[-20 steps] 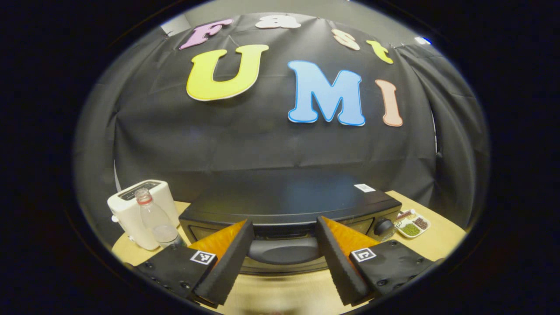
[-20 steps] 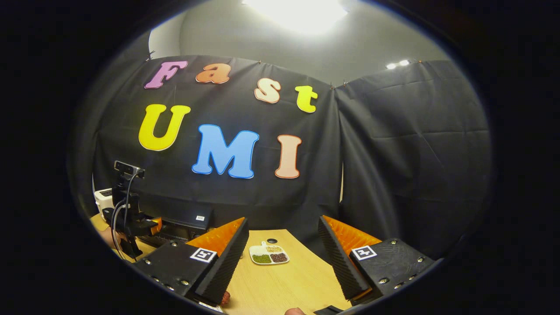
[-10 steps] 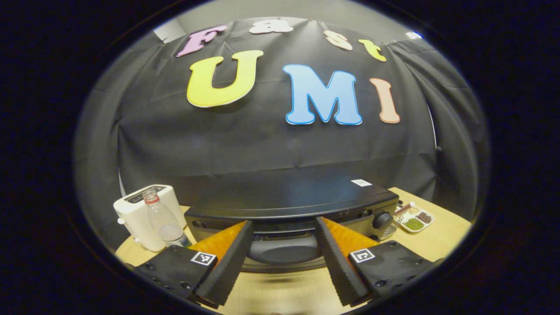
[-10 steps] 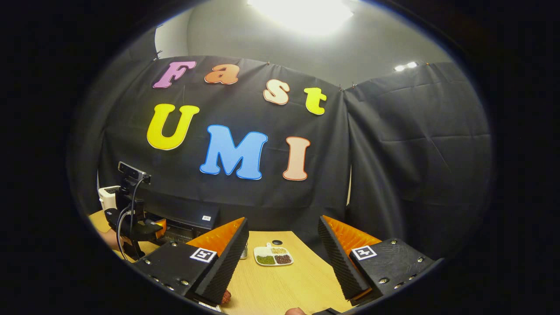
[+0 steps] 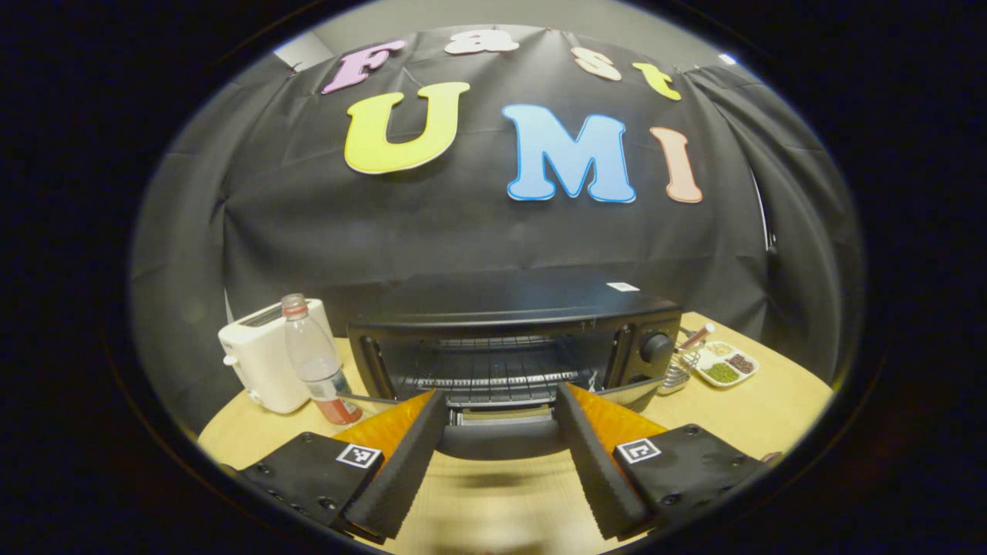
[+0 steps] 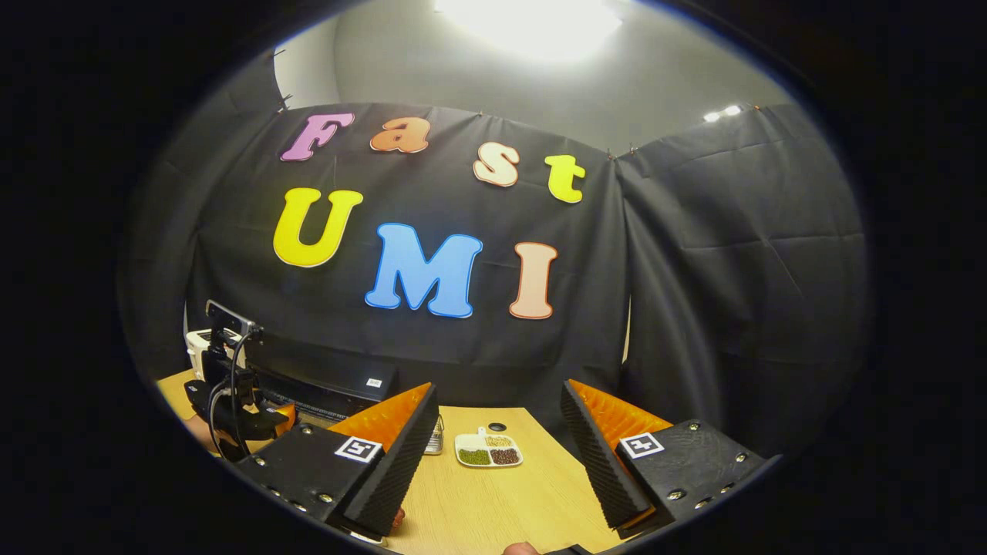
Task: Open the electric oven with the left hand, put the food in, and close the electric oven.
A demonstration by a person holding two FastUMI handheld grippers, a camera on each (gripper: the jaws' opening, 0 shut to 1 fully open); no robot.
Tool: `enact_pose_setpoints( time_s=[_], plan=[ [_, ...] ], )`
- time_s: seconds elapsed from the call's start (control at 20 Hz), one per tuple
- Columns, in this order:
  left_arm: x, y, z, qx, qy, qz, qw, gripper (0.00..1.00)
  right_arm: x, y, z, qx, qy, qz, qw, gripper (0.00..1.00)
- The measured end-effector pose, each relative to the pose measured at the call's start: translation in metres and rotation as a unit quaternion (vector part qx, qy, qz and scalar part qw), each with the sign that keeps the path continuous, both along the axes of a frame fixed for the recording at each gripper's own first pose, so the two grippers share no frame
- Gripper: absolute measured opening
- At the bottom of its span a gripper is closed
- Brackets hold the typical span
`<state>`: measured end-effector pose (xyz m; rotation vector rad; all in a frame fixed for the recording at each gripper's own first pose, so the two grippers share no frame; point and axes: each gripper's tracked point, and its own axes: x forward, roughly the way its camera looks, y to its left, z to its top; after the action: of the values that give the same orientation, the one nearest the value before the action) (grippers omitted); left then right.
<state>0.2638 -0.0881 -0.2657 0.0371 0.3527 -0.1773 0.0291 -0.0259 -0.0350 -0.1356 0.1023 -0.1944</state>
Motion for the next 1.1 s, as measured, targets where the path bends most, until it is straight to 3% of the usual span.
enact_pose_setpoints(
  time_s=[0.1, 0.15, 0.2, 0.25, 0.3, 0.75, 0.8, 0.9, 1.05, 1.1],
  plan=[
    [-0.010, 0.001, -0.008, -0.002, 0.011, 0.004, 1.000, 0.95, -0.002, 0.001, -0.003, 0.002, 0.005, 0.008, 1.000, 0.96],
    [-0.014, 0.002, -0.011, -0.002, 0.016, 0.006, 1.000, 1.00, -0.005, 0.001, -0.004, 0.002, 0.006, 0.010, 1.000, 0.96],
    [-0.019, 0.002, -0.015, -0.003, 0.021, 0.008, 1.000, 0.95, -0.007, 0.000, -0.003, 0.001, 0.005, 0.011, 1.000, 0.96],
    [-0.023, 0.002, -0.019, -0.004, 0.027, 0.010, 1.000, 1.00, -0.008, -0.001, -0.005, 0.002, 0.008, 0.012, 1.000, 0.96],
    [-0.026, 0.002, -0.022, -0.004, 0.031, 0.011, 0.999, 0.95, -0.010, -0.002, -0.007, 0.004, 0.010, 0.013, 1.000, 0.96],
    [-0.051, 0.004, -0.050, 0.005, 0.066, 0.022, 0.998, 0.95, -0.021, -0.011, -0.010, 0.017, 0.022, 0.010, 1.000, 0.96],
    [-0.055, 0.004, -0.056, 0.005, 0.074, 0.022, 0.997, 1.00, -0.021, -0.012, -0.011, 0.017, 0.023, 0.011, 1.000, 0.96],
    [-0.061, 0.004, -0.065, 0.006, 0.086, 0.023, 0.996, 0.95, -0.022, -0.013, -0.011, 0.015, 0.024, 0.012, 1.000, 0.97],
    [-0.067, 0.005, -0.076, 0.017, 0.100, 0.024, 0.995, 0.99, -0.023, -0.012, -0.015, 0.016, 0.028, 0.015, 0.999, 0.96],
    [-0.070, 0.005, -0.080, 0.016, 0.105, 0.024, 0.994, 0.95, -0.023, -0.011, -0.017, 0.018, 0.030, 0.017, 0.999, 0.96]
  ],
)
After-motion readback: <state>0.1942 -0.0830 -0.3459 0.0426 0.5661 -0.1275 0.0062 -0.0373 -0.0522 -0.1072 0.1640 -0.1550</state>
